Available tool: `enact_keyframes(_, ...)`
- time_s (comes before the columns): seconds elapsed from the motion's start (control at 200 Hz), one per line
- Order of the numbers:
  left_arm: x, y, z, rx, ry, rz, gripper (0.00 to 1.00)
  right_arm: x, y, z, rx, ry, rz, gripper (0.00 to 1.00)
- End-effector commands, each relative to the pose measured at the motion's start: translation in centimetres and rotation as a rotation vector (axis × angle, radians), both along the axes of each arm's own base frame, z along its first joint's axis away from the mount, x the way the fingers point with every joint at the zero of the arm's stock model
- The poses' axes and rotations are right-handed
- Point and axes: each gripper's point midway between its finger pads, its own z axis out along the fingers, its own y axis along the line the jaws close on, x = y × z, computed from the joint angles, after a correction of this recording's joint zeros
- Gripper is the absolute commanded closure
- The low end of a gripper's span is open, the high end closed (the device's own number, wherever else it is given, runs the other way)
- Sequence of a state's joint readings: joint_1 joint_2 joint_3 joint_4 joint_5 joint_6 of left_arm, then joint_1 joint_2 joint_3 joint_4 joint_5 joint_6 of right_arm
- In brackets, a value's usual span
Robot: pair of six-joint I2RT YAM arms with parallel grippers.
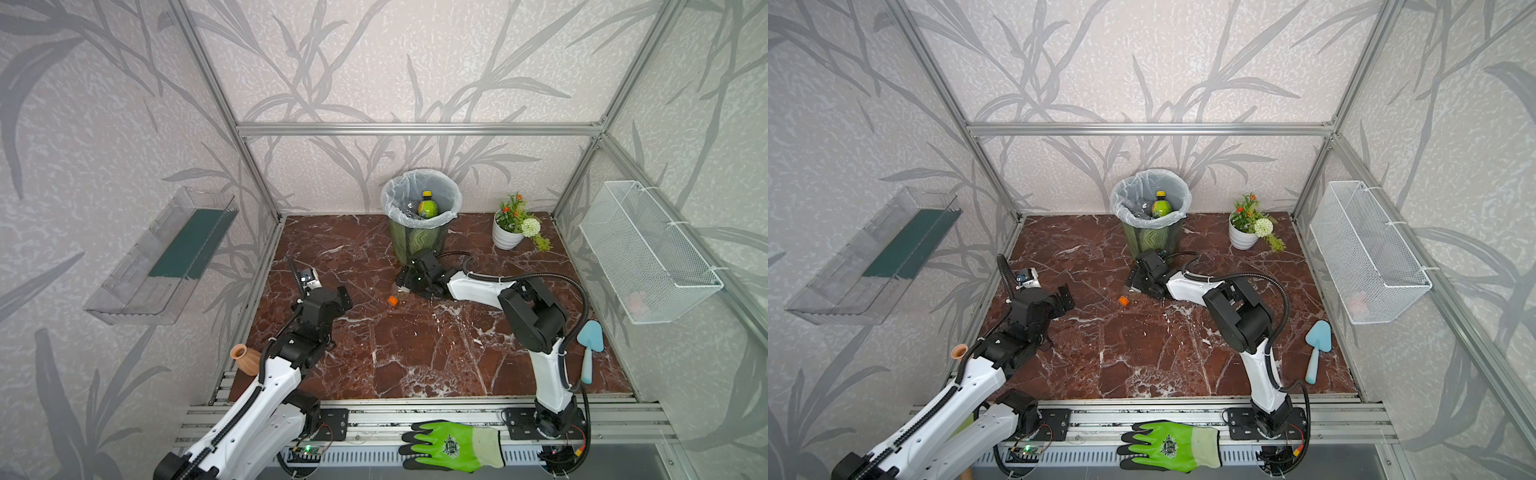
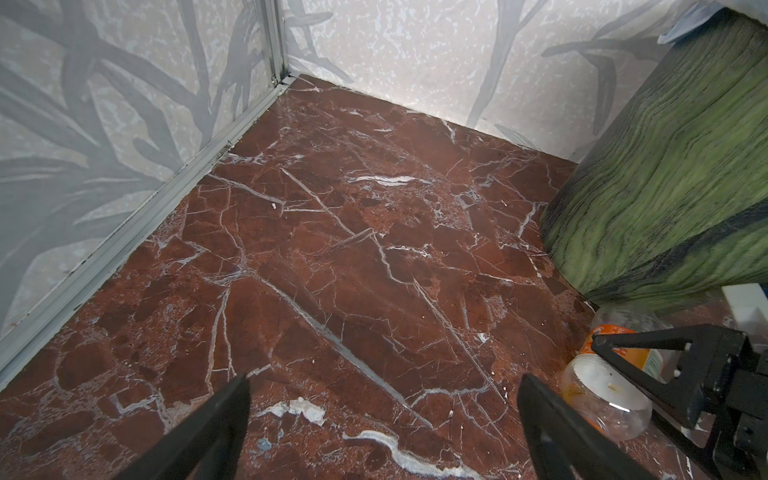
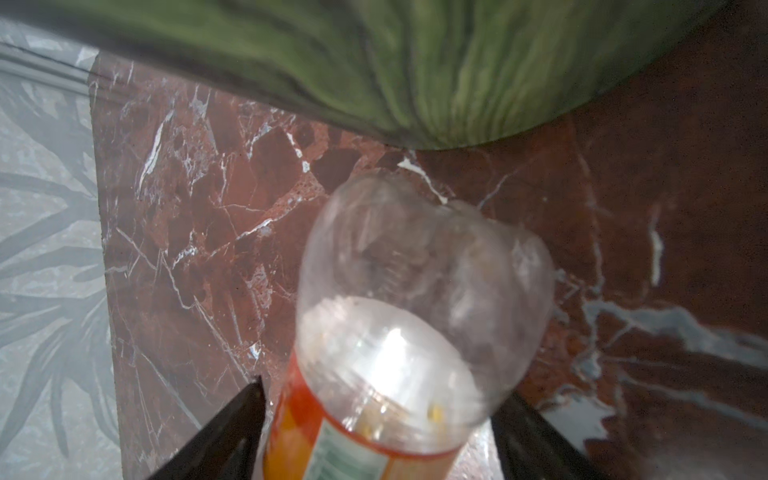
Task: Throw the plastic bottles in the bin
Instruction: 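Lift the orange-label bottle with the right gripper up over the bin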
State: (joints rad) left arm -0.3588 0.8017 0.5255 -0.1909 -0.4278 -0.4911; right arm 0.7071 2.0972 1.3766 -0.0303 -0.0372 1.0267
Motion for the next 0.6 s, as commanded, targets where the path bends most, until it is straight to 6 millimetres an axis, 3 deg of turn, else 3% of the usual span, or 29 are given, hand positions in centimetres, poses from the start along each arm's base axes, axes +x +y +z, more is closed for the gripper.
enact_keyframes(0.0, -0.2, 0.2, -0.1, -0.016, 0.001, 0.016, 0.01, -1.6, -1.7, -3.5, -0.069, 0.085, -0.027, 0.22)
enact_keyframes(0.345, 0.1, -0.2, -0.8, -0.038, 0.019, 0.009, 0.01, -2.6, -4.0, -1.9, -0.046, 0.020, -0.048, 0.47)
enact_keyframes(0.485, 0.4, -0.5, -0.8, -0.057, 0.015, 0.009, 0.01, -2.7, -5.4, 0.8, -0.025, -0.077, -0.064, 0.49)
enact_keyframes(0.595, 0.6, -0.5, -1.3, -0.066, 0.027, 0.023, 0.01, -2.7, -6.7, 4.3, -0.004, -0.210, -0.070, 0.49)
